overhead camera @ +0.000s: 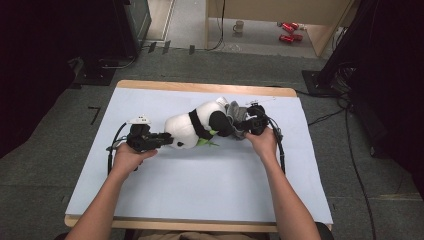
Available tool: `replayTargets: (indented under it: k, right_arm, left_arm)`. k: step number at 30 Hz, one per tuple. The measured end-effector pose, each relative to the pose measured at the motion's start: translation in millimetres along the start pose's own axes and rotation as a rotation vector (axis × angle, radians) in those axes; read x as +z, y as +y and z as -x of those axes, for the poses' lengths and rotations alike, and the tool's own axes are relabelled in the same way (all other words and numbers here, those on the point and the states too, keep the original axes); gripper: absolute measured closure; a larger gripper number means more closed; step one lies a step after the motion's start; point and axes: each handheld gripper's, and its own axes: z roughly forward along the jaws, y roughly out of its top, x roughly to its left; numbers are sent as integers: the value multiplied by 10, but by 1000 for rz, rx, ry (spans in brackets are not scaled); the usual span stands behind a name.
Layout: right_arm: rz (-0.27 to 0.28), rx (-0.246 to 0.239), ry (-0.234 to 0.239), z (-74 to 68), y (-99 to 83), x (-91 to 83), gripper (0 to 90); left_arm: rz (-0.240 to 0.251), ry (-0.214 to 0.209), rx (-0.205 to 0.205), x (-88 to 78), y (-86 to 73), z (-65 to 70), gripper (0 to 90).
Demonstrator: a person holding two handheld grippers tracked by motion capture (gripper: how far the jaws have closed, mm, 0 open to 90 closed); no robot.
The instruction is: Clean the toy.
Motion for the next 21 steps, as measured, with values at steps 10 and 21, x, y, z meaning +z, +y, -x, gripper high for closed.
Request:
replayTargets:
  k: [10,21]
  right_arm:
    - [190,-41,51,-363,200,-722,811]
    - [126,-139,133,-843,215,-538,810]
  left_arm:
    - [-7,5,-5,-6,39,-1,687]
    - [-25,17,21,-31,63,32,611]
